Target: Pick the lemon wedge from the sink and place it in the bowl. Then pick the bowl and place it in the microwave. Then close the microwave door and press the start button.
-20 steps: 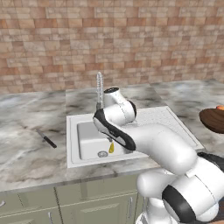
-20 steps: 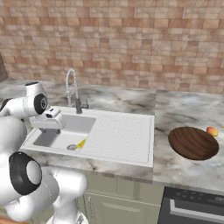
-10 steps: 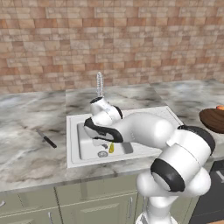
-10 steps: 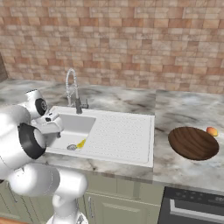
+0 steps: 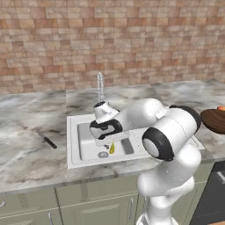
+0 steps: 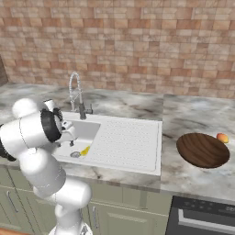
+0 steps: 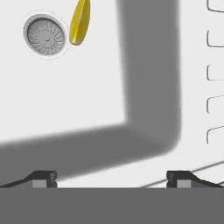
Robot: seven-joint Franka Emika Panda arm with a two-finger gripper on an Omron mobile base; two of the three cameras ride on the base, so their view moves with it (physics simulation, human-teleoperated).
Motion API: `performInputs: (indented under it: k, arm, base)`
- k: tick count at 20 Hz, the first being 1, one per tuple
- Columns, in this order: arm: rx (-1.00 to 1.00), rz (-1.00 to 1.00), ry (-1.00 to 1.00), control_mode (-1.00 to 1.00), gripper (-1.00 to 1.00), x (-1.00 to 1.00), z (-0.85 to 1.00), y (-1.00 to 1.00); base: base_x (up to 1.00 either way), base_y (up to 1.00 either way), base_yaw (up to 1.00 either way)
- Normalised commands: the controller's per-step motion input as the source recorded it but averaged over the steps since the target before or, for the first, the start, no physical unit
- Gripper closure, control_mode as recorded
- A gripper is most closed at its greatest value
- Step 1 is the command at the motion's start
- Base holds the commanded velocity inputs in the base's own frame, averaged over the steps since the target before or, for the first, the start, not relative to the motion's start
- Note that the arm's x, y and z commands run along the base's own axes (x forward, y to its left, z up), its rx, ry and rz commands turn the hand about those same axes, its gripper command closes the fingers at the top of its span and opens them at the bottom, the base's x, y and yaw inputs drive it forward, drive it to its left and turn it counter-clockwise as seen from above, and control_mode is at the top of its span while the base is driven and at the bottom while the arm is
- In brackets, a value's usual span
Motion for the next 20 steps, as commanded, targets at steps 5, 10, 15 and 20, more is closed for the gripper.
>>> performInputs:
  k: [5, 10, 15, 20]
  arm:
    - [0.00, 0.00, 0.00, -1.00, -1.00, 0.51, -0.66, 0.00]
    - [0.00, -0.01, 0.00, -1.00, -1.00, 0.52, -0.30, -0.03]
    - [0.00, -0.02, 0.00, -1.00, -1.00, 0.53, -0.30, 0.00]
    - [0.00, 0.00, 0.00, -1.00, -1.00, 0.44, -0.44, -0.01]
  base:
    - [0.00, 0.00, 0.00]
    - [0.00, 0.00, 0.00]
    - [0.00, 0.00, 0.00]
    - [0.00, 0.00, 0.00]
